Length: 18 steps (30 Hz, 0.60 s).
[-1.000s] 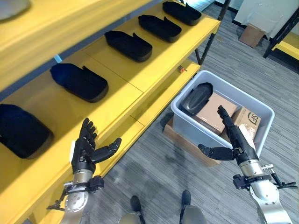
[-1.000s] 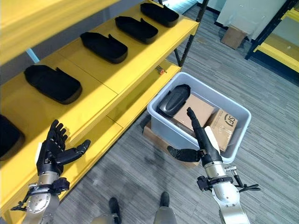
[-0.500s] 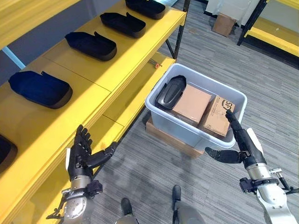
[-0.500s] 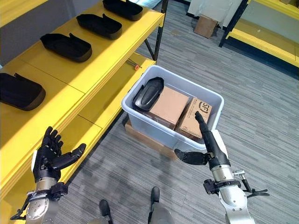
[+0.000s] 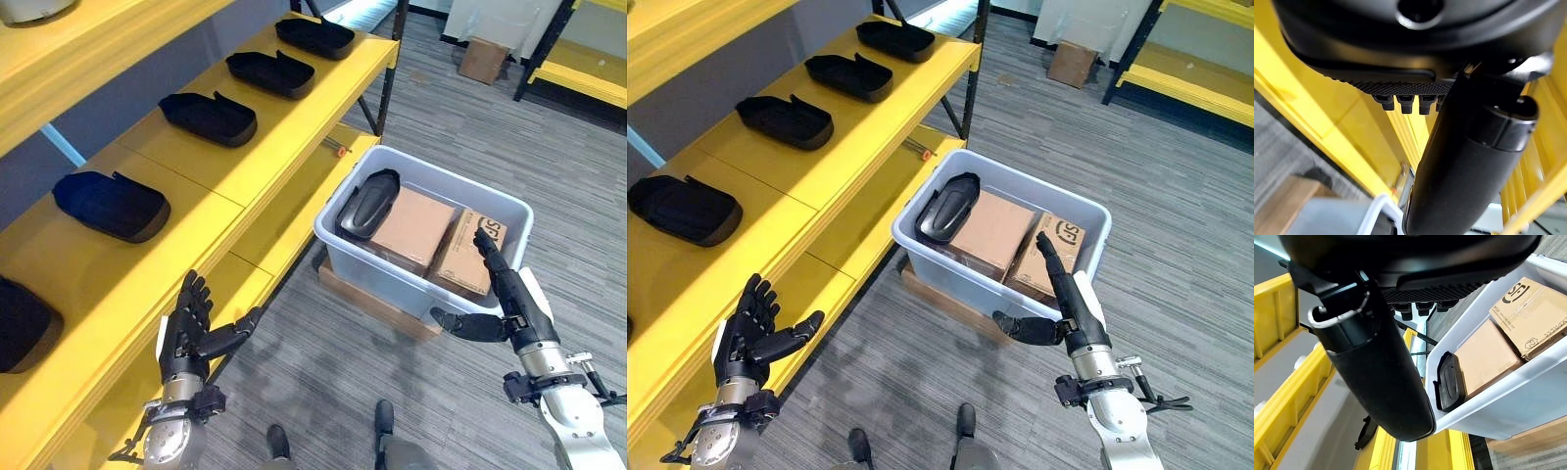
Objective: Move parts from the plastic box to the shelf.
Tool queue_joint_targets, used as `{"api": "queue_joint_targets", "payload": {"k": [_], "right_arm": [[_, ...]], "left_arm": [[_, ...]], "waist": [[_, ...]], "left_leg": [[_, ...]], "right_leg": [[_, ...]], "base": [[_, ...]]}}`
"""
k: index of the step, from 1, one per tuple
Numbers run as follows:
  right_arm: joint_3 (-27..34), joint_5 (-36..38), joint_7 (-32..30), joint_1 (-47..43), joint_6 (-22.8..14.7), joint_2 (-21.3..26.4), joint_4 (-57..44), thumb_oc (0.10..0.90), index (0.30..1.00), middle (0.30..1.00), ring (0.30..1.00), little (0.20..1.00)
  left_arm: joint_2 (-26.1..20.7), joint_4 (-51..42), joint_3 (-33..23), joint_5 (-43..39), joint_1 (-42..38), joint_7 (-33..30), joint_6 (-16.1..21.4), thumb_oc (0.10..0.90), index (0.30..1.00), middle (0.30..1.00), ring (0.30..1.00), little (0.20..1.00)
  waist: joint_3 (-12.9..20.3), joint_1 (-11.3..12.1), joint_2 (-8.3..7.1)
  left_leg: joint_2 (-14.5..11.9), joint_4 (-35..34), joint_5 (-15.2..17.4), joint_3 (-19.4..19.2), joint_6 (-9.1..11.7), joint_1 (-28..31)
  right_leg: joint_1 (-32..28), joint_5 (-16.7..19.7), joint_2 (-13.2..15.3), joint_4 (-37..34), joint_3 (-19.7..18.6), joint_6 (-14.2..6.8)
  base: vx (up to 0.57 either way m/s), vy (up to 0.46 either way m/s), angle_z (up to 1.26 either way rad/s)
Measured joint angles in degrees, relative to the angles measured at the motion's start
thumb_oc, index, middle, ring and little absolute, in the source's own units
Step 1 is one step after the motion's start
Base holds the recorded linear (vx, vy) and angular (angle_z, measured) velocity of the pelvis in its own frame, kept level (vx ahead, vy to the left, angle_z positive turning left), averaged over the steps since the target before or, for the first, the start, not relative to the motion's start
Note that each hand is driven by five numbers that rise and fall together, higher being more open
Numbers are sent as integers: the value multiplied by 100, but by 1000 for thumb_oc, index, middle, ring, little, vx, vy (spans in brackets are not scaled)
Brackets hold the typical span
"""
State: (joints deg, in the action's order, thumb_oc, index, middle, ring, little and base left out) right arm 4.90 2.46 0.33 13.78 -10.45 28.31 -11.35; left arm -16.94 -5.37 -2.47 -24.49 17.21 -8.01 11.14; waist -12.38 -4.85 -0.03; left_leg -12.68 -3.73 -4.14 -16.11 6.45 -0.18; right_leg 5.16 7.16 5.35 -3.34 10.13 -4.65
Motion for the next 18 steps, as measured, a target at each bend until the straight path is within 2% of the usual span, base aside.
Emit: {"api": "queue_joint_targets", "payload": {"k": [1, 2, 3, 4, 5, 6, 7, 8, 9, 10, 11, 12, 13, 14, 15, 17, 18], "right_arm": [[-46, -1, -6, -4, -1, -5, 38, 900, 1000, 1000, 1000, 1000], [-112, 3, -27, 14, -7, -144, 29, 900, 1000, 1000, 1000, 1000], [-216, 9, 11, -27, -39, -153, 101, 900, 1000, 1000, 1000, 1000], [-227, 11, 15, 14, -34, -230, 80, 900, 1000, 1000, 1000, 1000], [-245, 98, 11, 62, -64, -199, 23, 900, 1000, 1000, 1000, 1000], [-246, 118, 9, 38, -81, -167, 17, 900, 1000, 1000, 1000, 1000], [-224, 220, -8, 18, -109, -118, -12, 900, 1000, 1000, 1000, 1000], [-192, 302, -44, 15, -153, -76, -16, 900, 1000, 1000, 1000, 1000], [-147, 356, -93, 37, -146, -60, 10, 900, 1000, 1000, 1000, 1000], [-140, 397, -134, 39, -109, -13, 15, 900, 1000, 1000, 1000, 1000], [-158, 442, -121, 4, -97, 92, 18, 900, 1000, 1000, 1000, 1000], [-200, 444, -106, -18, -92, 155, 51, 900, 1000, 1000, 1000, 1000], [-198, 444, -86, -31, -74, 166, 48, 900, 1000, 1000, 1000, 1000], [-191, 442, -103, -33, -63, 139, 55, 900, 1000, 1000, 1000, 1000], [-243, 427, -111, -79, -53, 160, 87, 900, 1000, 1000, 1000, 1000], [-255, 414, -105, -157, -44, 150, 122, 900, 1000, 1000, 1000, 1000], [-261, 316, -99, -191, -50, 138, 145, 900, 1000, 1000, 1000, 1000]], "left_arm": [[-8, -9, -12, -1, -32, 1, 1, 900, 1000, 1000, 1000, 1000], [-165, 9, -4, 0, -82, 8, -5, 900, 1000, 1000, 1000, 1000], [-252, -4, -26, -3, -76, -4, -8, 900, 1000, 1000, 1000, 1000], [-334, 17, -29, 1, -97, 10, -11, 900, 1000, 1000, 1000, 1000], [-373, 36, -5, 4, -91, 14, -28, 900, 1000, 1000, 1000, 1000], [-372, 33, -6, 3, -81, 18, -28, 900, 1000, 1000, 1000, 1000], [-360, 34, 12, 3, -71, 32, -35, 900, 1000, 1000, 1000, 1000], [-354, 33, 52, 4, -79, 84, -36, 900, 1000, 1000, 1000, 1000], [-330, 42, 124, 4, -145, 130, -42, 900, 1000, 1000, 1000, 1000], [-255, 32, 177, 2, -277, 138, -42, 900, 1000, 1000, 1000, 1000], [-177, 19, 231, -4, -318, 132, -39, 900, 1000, 1000, 1000, 1000], [-171, 55, 295, -3, -328, 142, -44, 900, 1000, 1000, 1000, 1000], [-162, 53, 307, -3, -346, 147, -58, 900, 1000, 1000, 1000, 1000], [-158, 79, 310, -3, -408, 141, -88, 900, 1000, 1000, 1000, 1000], [-151, 95, 309, -3, -444, 109, -101, 900, 1000, 1000, 1000, 1000], [-115, 103, 272, -3, -447, 87, -102, 900, 1000, 1000, 1000, 1000], [-20, 120, 205, -4, -419, 80, -101, 900, 1000, 1000, 1000, 1000]], "waist": [[-10, -34, 24], [4, 26, -148], [-11, 108, -244], [-11, 130, -416], [-9, 213, -525], [-15, 227, -560], [-24, 228, -573], [-36, 168, -544], [-119, 162, -569], [-190, 197, -613], [-269, 219, -571], [-306, 240, -512], [-387, 286, -450], [-462, 328, -416], [-495, 403, -389], [-575, 542, -252], [-567, 646, -160]], "left_leg": [[-173, 181, 30, -47, 172, -58], [-234, 525, 112, 3, 47, -111], [-455, 1068, 233, 193, 208, -230], [-446, 1372, 224, 285, 126, -309], [-532, 2026, 128, 687, 10, -495], [-562, 2273, 117, 864, -29, -595], [-581, 2729, 87, 1213, -167, -828], [-573, 3023, -6, 1362, -208, -1050], [-376, 3269, 291, 1389, -222, -1307], [-104, 3045, 494, 1478, -237, -1401], [90, 2694, 538, 1467, -218, -1517], [193, 1953, 500, 1441, -132, -1552], [230, 1380, 392, 1390, -92, -1629], [249, 1118, 307, 1365, -41, -1732], [379, 652, 274, 1628, -36, -1797], [385, 450, 177, 1853, 8, -1806], [375, 436, 146, 2036, -44, -1735]], "right_leg": [[158, -203, -143, 301, 34, 150], [238, -361, -228, 589, -200, 243], [357, -812, -433, 949, -318, 463], [309, -686, -419, 1001, -467, 544], [278, -765, -567, 1088, -589, 614], [249, -794, -594, 1135, -638, 658], [226, -806, -619, 1169, -696, 683], [242, -843, -658, 1216, -708, 776], [258, -840, -636, 1239, -838, 847], [291, -832, -514, 1228, -838, 859], [288, -820, -512, 1172, -884, 877], [278, -806, -521, 1129, -894, 871], [257, -795, -551, 1126, -890, 892], [217, -807, -568, 1110, -915, 878], [222, -810, -578, 1106, -1014, 839], [66, -828, -719, 1029, -1283, 759], [16, -916, -797, 1074, -1490, 685]], "base": [[170, -449, -24], [113, -351, -49], [105, -351, -53], [-14, -242, -67], [-16, -117, -51], [1, -146, -55], [9, -3, -32], [75, 30, -16], [68, 59, -4], [236, 107, -4], [255, 123, -13], [350, 170, -16], [291, 164, -13], [349, 198, -21], [352, 225, -45], [364, 260, -72], [362, 273, -93]]}}
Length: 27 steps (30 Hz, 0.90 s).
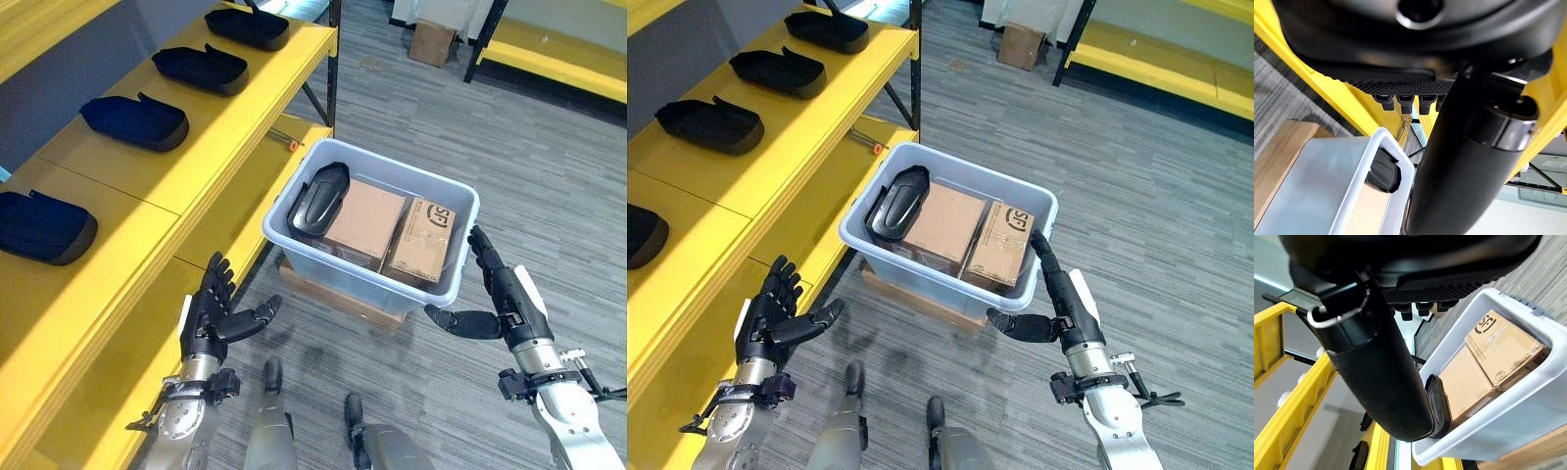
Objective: Move parts from the plastic box to the shelf.
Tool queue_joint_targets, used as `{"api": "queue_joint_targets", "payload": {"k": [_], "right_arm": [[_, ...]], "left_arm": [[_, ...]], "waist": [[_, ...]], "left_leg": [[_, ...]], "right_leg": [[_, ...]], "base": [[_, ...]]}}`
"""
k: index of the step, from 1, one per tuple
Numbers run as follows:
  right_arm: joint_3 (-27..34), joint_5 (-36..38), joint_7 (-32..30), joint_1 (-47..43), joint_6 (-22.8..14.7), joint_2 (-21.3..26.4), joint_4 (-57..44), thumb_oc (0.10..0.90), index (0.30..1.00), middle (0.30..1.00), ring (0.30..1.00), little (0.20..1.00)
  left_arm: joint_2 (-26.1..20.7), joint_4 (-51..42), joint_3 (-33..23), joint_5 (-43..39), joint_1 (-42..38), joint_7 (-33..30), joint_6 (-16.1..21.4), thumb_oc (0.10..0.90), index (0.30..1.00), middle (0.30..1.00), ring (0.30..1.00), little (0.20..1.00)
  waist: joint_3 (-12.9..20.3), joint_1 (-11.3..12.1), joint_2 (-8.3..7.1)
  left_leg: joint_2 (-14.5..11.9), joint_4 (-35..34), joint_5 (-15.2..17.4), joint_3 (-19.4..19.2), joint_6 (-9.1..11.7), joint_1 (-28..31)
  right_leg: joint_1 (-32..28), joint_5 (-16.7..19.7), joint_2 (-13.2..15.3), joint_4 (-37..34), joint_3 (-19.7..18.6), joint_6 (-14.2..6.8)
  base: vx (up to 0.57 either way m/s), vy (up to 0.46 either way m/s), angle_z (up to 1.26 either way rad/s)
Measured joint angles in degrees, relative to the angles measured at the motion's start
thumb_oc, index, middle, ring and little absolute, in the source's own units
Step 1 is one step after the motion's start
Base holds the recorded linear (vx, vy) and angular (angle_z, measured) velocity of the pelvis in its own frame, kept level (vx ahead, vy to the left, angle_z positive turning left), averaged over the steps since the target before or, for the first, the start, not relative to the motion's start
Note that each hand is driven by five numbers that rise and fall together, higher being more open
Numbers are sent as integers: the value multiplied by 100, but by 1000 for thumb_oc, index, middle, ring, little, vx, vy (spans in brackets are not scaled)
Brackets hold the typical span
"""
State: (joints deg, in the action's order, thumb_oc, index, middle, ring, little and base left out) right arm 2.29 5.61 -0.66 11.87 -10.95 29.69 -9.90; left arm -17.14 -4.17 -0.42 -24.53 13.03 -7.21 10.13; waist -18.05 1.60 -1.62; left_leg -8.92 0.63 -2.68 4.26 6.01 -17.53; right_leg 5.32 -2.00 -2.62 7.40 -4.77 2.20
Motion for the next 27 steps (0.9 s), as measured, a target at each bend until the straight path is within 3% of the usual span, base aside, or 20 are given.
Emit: {"api": "queue_joint_targets", "payload": {"k": [3, 4, 5, 6, 8, 9, 12, 14, 16, 21, 22, 25, 27], "right_arm": [[63, -92, 45, -51, -7, 31, -41, 900, 1000, 1000, 1000, 1000], [68, -91, 39, -30, 0, 101, -73, 900, 1000, 1000, 1000, 1000], [85, -92, 45, 19, -3, 130, -107, 900, 1000, 1000, 1000, 1000], [70, -93, 81, 116, 0, 138, -120, 900, 1000, 1000, 1000, 1000], [54, -93, 159, 313, 3, 82, -145, 900, 1000, 1000, 1000, 1000], [50, -92, 163, 352, 7, 14, -146, 900, 1000, 1000, 1000, 1000], [5, -92, 185, 299, 36, -35, -169, 900, 1000, 1000, 1000, 1000], [-31, -92, 197, 94, 43, -33, -166, 900, 1000, 1000, 1000, 1000], [-35, -92, 195, -44, 52, -35, -166, 900, 1000, 1000, 1000, 1000], [-32, -93, 152, -230, 90, -19, -167, 900, 1000, 1000, 1000, 1000], [-34, -97, 144, -274, 116, -34, -166, 900, 1000, 1000, 1000, 1000], [-87, -106, 138, -360, 132, -56, -165, 900, 1000, 1000, 1000, 1000], [-166, -115, 149, -357, 144, -101, -154, 900, 1000, 1000, 1000, 1000]], "left_arm": [[71, -2, -94, -2, 39, -16, 6, 900, 1000, 1000, 1000, 1000], [94, -17, -88, -2, 50, -14, 6, 900, 1000, 1000, 1000, 1000], [85, -34, -92, -3, -16, -15, 2, 900, 1000, 1000, 1000, 1000], [66, -48, -89, -2, -42, -15, 2, 900, 1000, 1000, 1000, 1000], [-45, -94, -90, -6, -131, -23, 4, 900, 1000, 1000, 1000, 1000], [-119, -178, -97, -12, -111, -70, 30, 900, 1000, 1000, 1000, 1000], [-355, -268, -203, -120, -165, -147, 90, 900, 1000, 1000, 1000, 1000], [-425, -250, -219, -210, -176, -233, 103, 900, 1000, 1000, 1000, 1000], [-406, -246, -194, -209, -160, -236, 102, 900, 1000, 1000, 1000, 1000], [-400, -216, -136, -209, -21, -240, 102, 900, 1000, 1000, 1000, 1000], [-446, -206, -120, -207, -61, -248, 90, 900, 1000, 1000, 1000, 1000], [-462, -184, -106, -204, -116, -243, 77, 900, 1000, 1000, 1000, 1000], [-501, -172, -99, -202, -281, -246, 72, 900, 1000, 1000, 1000, 1000]], "waist": [[25, 33, 109], [45, 15, 188], [40, -54, 175], [43, 10, 126], [90, -25, -71], [142, -14, -159], [162, 16, -349], [166, 11, -389], [165, 10, -419], [169, 5, -433], [187, 25, -484], [209, -11, -458], [217, -76, -439]], "left_leg": [[-12, 348, -13, -5, -103, 112], [-63, 345, 155, -26, -205, 191], [-57, 380, -272, -268, -74, 170], [-3, 500, -474, -571, -195, 161], [292, 765, -241, -845, -506, 87], [422, 873, -164, -969, -567, 18], [696, 1104, -45, -1074, -707, -272], [732, 1246, 12, -1063, -771, -470], [730, 1363, 52, -996, -733, -613], [604, 1799, 285, -859, -606, -896], [735, 1939, 496, -857, -673, -959], [816, 1916, 456, -867, -784, -920], [939, 1686, 404, -912, -939, -685]], "right_leg": [[-1, -173, 46, 69, -437, -123], [2, -213, 29, 77, -454, -213], [20, -285, 169, 81, -490, -304], [56, -460, 341, 247, -462, -416], [136, -946, 845, 902, -240, -542], [10, -973, 1099, 810, -250, -595], [-601, -655, 1422, -295, -102, -795], [-720, -484, 1476, -725, 51, -1061], [-718, -517, 1461, -825, 109, -1148], [-648, -610, 1350, -830, 120, -1143], [-581, -674, 1410, -708, 118, -1086], [-371, -738, 1480, -209, 43, -1142], [-11, -668, 1547, 540, 8, -1116]], "base": [[277, 244, -100], [146, 160, -63], [199, 223, -69], [171, 196, -65], [167, 194, -30], [137, 141, -17], [93, 84, -1], [80, 73, 8], [88, 88, 11], [112, 136, 1], [133, 230, -7], [66, 202, -5], [63, 259, -5]]}}
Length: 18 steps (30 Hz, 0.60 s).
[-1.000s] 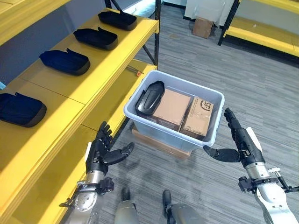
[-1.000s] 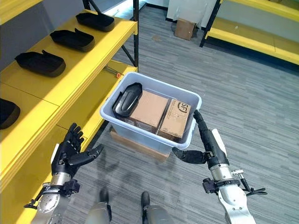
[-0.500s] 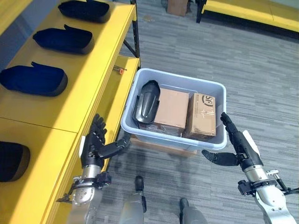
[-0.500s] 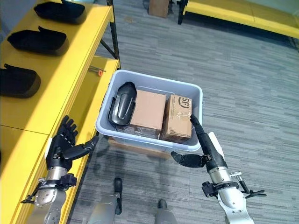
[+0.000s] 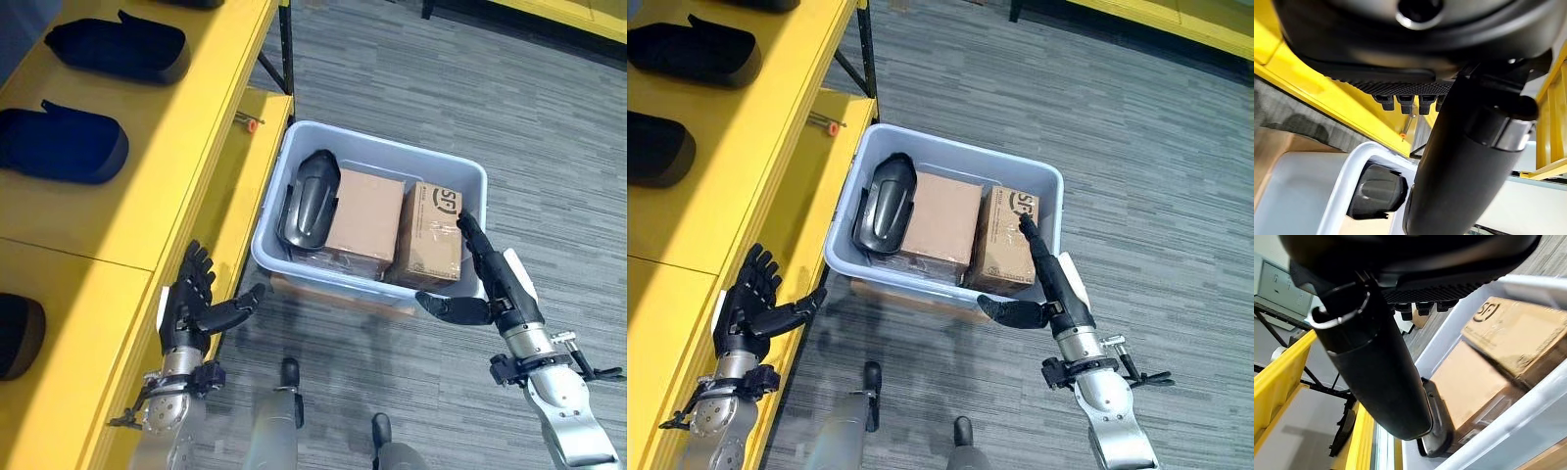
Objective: Move parts from the plastic box to the shelf.
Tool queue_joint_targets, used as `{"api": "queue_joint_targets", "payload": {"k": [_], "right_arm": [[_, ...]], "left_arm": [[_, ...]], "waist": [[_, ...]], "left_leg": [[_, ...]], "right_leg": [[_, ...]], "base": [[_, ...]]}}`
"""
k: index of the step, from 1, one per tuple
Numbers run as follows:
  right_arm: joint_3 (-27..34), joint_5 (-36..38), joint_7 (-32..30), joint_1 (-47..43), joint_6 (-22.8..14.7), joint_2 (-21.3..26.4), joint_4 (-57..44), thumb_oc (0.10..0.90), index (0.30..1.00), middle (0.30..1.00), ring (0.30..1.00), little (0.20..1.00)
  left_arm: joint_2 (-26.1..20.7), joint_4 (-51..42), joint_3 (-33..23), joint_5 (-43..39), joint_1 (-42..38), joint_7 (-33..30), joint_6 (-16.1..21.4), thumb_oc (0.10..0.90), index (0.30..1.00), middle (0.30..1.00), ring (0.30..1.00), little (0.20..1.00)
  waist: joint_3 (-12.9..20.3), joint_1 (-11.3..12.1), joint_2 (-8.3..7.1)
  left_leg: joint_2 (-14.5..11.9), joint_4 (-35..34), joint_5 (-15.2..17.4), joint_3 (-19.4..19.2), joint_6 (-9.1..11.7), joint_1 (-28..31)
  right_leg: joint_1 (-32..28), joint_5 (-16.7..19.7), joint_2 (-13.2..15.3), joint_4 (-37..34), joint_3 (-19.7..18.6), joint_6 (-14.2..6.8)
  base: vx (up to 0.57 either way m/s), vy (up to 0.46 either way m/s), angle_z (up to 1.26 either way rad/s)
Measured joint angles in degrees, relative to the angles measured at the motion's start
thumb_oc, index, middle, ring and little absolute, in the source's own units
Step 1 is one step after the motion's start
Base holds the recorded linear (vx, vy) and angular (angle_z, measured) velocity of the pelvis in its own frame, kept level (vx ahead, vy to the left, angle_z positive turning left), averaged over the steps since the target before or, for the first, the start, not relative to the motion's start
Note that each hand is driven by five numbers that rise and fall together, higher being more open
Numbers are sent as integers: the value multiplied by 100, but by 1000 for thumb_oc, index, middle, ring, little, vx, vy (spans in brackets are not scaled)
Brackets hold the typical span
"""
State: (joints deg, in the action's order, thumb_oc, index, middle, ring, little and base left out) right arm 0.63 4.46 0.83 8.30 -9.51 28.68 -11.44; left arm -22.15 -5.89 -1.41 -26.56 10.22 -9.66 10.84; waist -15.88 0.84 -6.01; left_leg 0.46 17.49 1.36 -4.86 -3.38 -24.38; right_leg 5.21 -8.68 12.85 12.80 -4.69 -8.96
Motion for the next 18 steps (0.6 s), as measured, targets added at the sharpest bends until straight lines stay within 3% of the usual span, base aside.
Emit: {"api": "queue_joint_targets", "payload": {"k": [2, 4, 6, 7, 9, 14, 18], "right_arm": [[-131, -2, 2, -34, -2, -130, 6, 900, 1000, 1000, 1000, 1000], [-312, -16, 6, -74, -17, -145, 27, 900, 1000, 1000, 1000, 1000], [-362, -105, 40, -135, -13, -134, 33, 900, 1000, 1000, 1000, 1000], [-363, -113, 43, -107, -8, -135, 33, 900, 1000, 1000, 1000, 1000], [-377, -141, 41, -73, -13, -137, 32, 900, 1000, 1000, 1000, 1000], [-298, -154, 54, 378, -7, -145, 34, 900, 1000, 1000, 1000, 1000], [-166, -149, 74, 498, 3, -109, 54, 900, 1000, 1000, 1000, 1000]], "left_arm": [[-125, 11, -31, 0, 58, -4, 7, 900, 1000, 1000, 1000, 1000], [-197, 39, -147, 12, 58, -2, 26, 900, 1000, 1000, 1000, 1000], [-137, 114, -219, 2, 65, -8, 33, 900, 1000, 1000, 1000, 1000], [-138, 109, -218, 2, 76, -5, 37, 900, 1000, 1000, 1000, 1000], [-113, 106, -216, 4, 156, 1, 44, 900, 1000, 1000, 1000, 1000], [-10, 82, -110, 22, 332, 107, 37, 900, 1000, 1000, 1000, 1000], [252, -10, -99, 12, 649, 165, 35, 900, 1000, 1000, 1000, 1000]], "waist": [[7, 32, 30], [-1, 66, 42], [-54, -81, 235], [-54, -80, 235], [-58, -89, 242], [-16, -253, 122], [45, -238, 225]], "left_leg": [[-8, -243, -38, -130, -77, 301], [50, -540, 24, -211, -250, 610], [-13, -1107, -231, -216, -259, 1066], [-16, -1243, -332, -295, -202, 1194], [-16, -1566, -381, -415, -171, 1549], [177, -1892, -430, -237, 76, 1894], [-95, -2035, -491, -104, 281, 1973]], "right_leg": [[224, 109, 98, 683, 99, 68], [456, 89, 108, 932, 402, 102], [615, -126, -317, 710, 377, 134], [649, -117, -400, 587, 408, 124], [786, 126, -518, -6, 654, 135], [533, 1474, -452, -1214, 671, 273], [217, 1816, -764, -1773, 819, 535]], "base": [[100, 162, -30], [205, 179, -47], [148, 45, -21], [161, -15, -19], [119, -47, -31], [140, -125, 25], [106, -113, 9]]}}
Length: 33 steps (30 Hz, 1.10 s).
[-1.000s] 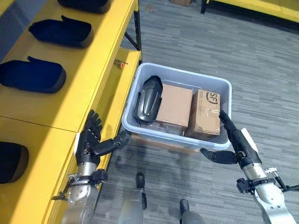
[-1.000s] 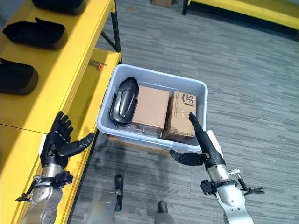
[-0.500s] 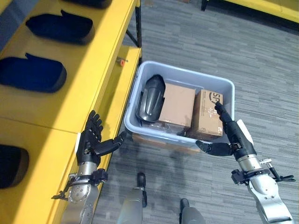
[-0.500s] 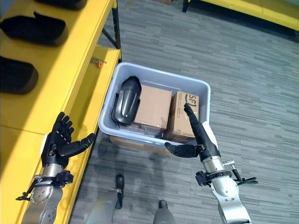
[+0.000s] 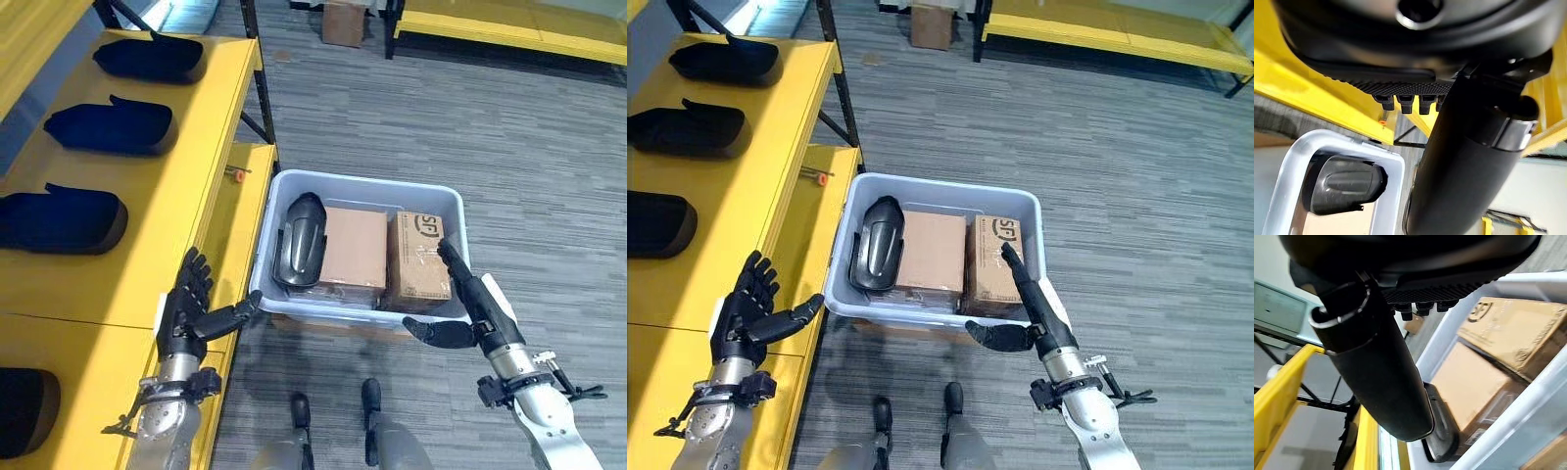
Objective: Move parts from the plastic box to the shelf.
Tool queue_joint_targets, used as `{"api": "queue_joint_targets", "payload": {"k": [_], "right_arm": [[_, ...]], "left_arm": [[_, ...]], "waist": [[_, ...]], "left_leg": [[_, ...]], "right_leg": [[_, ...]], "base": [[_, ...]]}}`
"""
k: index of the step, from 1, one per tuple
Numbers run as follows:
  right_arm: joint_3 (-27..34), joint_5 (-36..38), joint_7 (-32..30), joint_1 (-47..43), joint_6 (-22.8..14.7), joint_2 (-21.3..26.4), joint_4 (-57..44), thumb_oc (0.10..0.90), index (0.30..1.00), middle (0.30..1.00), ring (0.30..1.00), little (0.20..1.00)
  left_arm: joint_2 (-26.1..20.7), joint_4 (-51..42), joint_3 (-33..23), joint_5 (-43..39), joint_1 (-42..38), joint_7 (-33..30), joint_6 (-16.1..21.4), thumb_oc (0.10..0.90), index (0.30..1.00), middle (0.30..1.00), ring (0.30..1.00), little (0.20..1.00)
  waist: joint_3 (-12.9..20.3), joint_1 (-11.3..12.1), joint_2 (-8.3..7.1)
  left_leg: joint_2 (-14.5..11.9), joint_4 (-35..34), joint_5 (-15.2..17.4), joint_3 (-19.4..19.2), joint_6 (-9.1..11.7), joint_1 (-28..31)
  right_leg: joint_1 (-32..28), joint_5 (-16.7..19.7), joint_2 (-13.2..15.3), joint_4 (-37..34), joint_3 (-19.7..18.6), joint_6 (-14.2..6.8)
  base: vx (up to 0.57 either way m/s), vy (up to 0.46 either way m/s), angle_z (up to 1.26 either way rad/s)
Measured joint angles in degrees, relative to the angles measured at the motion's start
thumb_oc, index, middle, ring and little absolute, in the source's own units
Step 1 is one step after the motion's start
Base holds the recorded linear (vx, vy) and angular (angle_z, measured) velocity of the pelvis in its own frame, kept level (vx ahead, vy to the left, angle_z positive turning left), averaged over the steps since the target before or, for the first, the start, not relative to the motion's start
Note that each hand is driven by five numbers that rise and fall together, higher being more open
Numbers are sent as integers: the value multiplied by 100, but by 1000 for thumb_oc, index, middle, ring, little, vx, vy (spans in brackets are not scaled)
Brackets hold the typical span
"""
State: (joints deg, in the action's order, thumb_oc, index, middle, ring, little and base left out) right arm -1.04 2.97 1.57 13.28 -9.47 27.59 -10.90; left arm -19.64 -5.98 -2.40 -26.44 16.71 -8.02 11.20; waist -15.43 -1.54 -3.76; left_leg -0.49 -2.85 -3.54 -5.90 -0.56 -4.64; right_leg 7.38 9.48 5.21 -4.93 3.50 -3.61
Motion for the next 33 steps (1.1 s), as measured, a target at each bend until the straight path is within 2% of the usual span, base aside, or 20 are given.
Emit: {"api": "queue_joint_targets", "payload": {"k": [3, 6, 11, 14, 16, 17, 18, 20, 21, 22, 23, 24, 26, 27, 28, 29, 30, 31, 33], "right_arm": [[217, 4, -1, -53, 0, 18, -12, 900, 1000, 1000, 1000, 1000], [330, 35, -14, -85, -1, 26, -13, 900, 1000, 1000, 1000, 1000], [356, 52, -11, -16, -1, 34, -13, 900, 1000, 1000, 1000, 1000], [357, 58, -15, 10, -3, 58, -11, 900, 1000, 1000, 1000, 1000], [361, 60, -22, 36, -5, 78, -3, 900, 1000, 1000, 1000, 1000], [317, 58, -18, -15, -7, 147, -6, 900, 1000, 1000, 1000, 1000], [299, 58, -15, -63, -18, 226, -9, 900, 1000, 1000, 1000, 1000], [307, 58, -35, -141, -29, 243, -11, 900, 1000, 1000, 1000, 1000], [307, 58, -40, -222, -30, 208, -12, 900, 1000, 1000, 1000, 1000], [308, 59, -41, -225, -31, 207, -13, 900, 1000, 1000, 1000, 1000], [312, 56, -72, -245, -41, 246, -14, 900, 1000, 1000, 1000, 1000], [331, 56, -117, -251, -43, 260, -11, 900, 1000, 1000, 1000, 1000], [341, 51, -168, -289, -42, 257, -7, 900, 1000, 1000, 1000, 1000], [349, 45, -232, -312, -41, 202, -7, 900, 1000, 1000, 1000, 1000], [349, 45, -244, -293, -42, 266, -10, 900, 1000, 1000, 1000, 1000], [388, -11, -258, -293, -44, 281, -11, 900, 1000, 1000, 1000, 1000], [393, -68, -320, -271, -24, 219, -9, 900, 1000, 1000, 1000, 1000], [393, -69, -323, -238, -24, 213, -26, 900, 1000, 1000, 1000, 1000], [356, -228, -315, -210, -9, 212, -33, 900, 1000, 1000, 1000, 1000]], "left_arm": [[64, -38, 31, -9, 3, 17, -44, 900, 1000, 1000, 1000, 1000], [65, -132, 69, -13, -42, 83, -44, 900, 1000, 1000, 1000, 1000], [71, -158, 80, -15, -104, 117, -52, 900, 1000, 1000, 1000, 1000], [75, -133, 97, -17, -177, 117, -96, 900, 1000, 1000, 1000, 1000], [70, -61, 124, -17, -300, 119, -122, 900, 1000, 1000, 1000, 1000], [62, -51, 124, -17, -365, 116, -123, 900, 1000, 1000, 1000, 1000], [76, -26, 127, -16, -386, 109, -125, 900, 1000, 1000, 1000, 1000], [67, 22, 131, -18, -325, 114, -121, 900, 1000, 1000, 1000, 1000], [43, 120, 125, -23, -371, 116, -122, 900, 1000, 1000, 1000, 1000], [43, 128, 125, -23, -375, 116, -123, 900, 1000, 1000, 1000, 1000], [52, 202, 192, -26, -390, 111, -137, 900, 1000, 1000, 1000, 1000], [57, 203, 263, -25, -383, 113, -139, 900, 1000, 1000, 1000, 1000], [80, 215, 302, -25, -380, 124, -139, 900, 1000, 1000, 1000, 1000], [191, 274, 326, -28, -380, 118, -149, 900, 1000, 1000, 1000, 1000], [355, 289, 329, -28, -339, 113, -152, 900, 1000, 1000, 1000, 1000], [394, 295, 334, -41, -306, 128, -152, 900, 1000, 1000, 1000, 1000], [406, 311, 334, -43, -376, 117, -157, 900, 1000, 1000, 1000, 1000], [406, 306, 333, -43, -374, 114, -156, 900, 1000, 1000, 1000, 1000], [291, 265, 313, -36, -383, 99, -156, 900, 1000, 1000, 1000, 1000]], "waist": [[12, -7, 23], [45, -77, 84], [148, -145, 268], [168, -133, 304], [148, -139, 250], [109, -84, 177], [69, -10, 136], [27, 0, 75], [3, 7, 58], [-1, 6, 52], [-41, -31, 26], [-39, -38, 83], [-47, -54, 176], [-63, -74, 333], [-24, -119, 527], [-32, -130, 635], [-36, -125, 606], [-37, -124, 588], [-28, -118, 527]], "left_leg": [[-211, -85, -21, 36, 116, 148], [-311, -161, -25, 83, 181, 239], [-354, -159, -22, 169, 245, 234], [-379, 57, 4, 252, 343, 98], [-348, 675, 79, 359, 416, -267], [-310, 1231, 93, 409, 433, -552], [-294, 1740, 110, 626, 432, -776], [-370, 2018, 239, 831, 385, -980], [-545, 1892, 372, 823, 348, -1050], [-558, 1874, 372, 831, 355, -1056], [-860, 1290, 318, 908, 433, -1019], [-1016, 957, 266, 1055, 514, -984], [-1145, 619, 203, 1039, 610, -883], [-1166, 347, 143, 861, 627, -660], [-1118, 212, 199, 764, 536, -487], [-1097, 110, 42, 796, 554, -388], [-961, 63, -179, 632, 623, -378], [-870, 54, -201, 583, 600, -386], [-526, 64, -177, 394, 475, -397]], "right_leg": [[-129, -78, -208, 1, 78, 94], [-220, -158, -304, 0, 159, 170], [-242, -196, -353, 1, 175, 222], [-243, -248, -419, 7, 259, 271], [-238, -349, -379, 49, 313, 340], [-180, -415, -338, 185, 321, 421], [-201, -436, -309, 257, 328, 460], [-207, -518, -271, 304, 336, 536], [-192, -526, -215, 333, 361, 560], [-192, -527, -213, 334, 359, 559], [-132, -541, -184, 410, 358, 578], [-33, -555, -196, 470, 310, 521], [48, -544, -232, 496, 250, 461], [27, -458, -263, 367, 133, 330], [-5, -364, -313, 259, 86, 247], [3, -331, -328, 243, 77, 197], [58, -301, -169, 187, -67, 101], [55, -281, -71, 121, -130, 44], [62, -147, 288, 4, -211, -117]], "base": [[89, -128, 2], [50, -97, 9], [21, -124, 5], [-37, -200, 15], [-86, -152, 40], [-52, -30, 32], [3, 35, 10], [96, 116, 9], [134, 146, 14], [143, 176, 8], [193, 289, -3], [151, 226, -10], [128, 160, -30], [183, 297, -55], [139, 305, -57], [172, 412, -45], [72, 208, -29], [101, 273, -22], [71, 227, -11]]}}
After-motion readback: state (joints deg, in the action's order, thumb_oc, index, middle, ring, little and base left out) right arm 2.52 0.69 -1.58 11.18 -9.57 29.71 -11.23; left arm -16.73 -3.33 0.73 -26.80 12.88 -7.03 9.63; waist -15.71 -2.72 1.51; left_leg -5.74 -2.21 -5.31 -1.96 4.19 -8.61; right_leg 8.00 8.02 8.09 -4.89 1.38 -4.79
